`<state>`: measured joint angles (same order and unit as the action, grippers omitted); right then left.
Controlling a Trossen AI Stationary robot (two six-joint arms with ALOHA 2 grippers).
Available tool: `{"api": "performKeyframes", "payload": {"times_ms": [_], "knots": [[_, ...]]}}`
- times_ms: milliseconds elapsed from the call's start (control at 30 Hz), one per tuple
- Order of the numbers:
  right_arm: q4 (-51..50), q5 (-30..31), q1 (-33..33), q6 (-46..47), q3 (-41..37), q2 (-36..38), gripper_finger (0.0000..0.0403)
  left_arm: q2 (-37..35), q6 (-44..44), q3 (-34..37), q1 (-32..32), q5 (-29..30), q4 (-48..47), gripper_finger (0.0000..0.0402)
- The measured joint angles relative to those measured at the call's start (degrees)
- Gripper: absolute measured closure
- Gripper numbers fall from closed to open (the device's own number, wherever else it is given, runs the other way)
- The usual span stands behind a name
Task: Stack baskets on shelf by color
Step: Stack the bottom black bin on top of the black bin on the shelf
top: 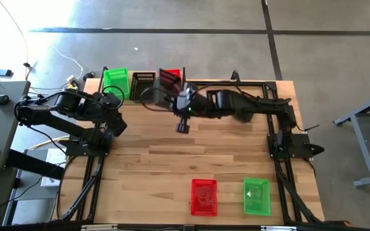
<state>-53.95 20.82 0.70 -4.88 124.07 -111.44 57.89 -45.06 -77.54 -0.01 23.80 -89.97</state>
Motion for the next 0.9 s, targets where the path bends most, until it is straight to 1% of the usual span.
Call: {"api": "performKeyframes", "payload": {"times_ms": [233,400,567,700,800,900], "knots": [[14.7,0.1,-4.6,-14.4,0.0,0.0,0.0403,1.3,-3.0,0.0,0.0,6.1,-0.1,0.0401],[26.3,-0.9,-7.7,-20.4,0.0,0.0,0.0403,2.3,-3.9,0.0,0.0,9.7,-0.1,0.0401],[36.4,-7.9,-10.7,-20.9,0.0,0.0,0.0403,3.4,-4.4,0.0,0.0,10.3,-0.1,0.0401],[41.1,-9.8,-12.2,-20.7,0.0,0.0,0.0403,4.3,-7.0,0.0,0.0,10.1,-0.1,0.0401],[41.6,-12.0,-12.9,-18.7,0.0,0.0,0.0403,4.7,-8.6,0.0,0.0,9.5,0.0,0.0401],[37.6,-12.5,-13.0,-16.6,0.0,-0.5,0.0403,5.2,-10.6,0.0,0.0,8.1,-0.1,0.0401]]}}
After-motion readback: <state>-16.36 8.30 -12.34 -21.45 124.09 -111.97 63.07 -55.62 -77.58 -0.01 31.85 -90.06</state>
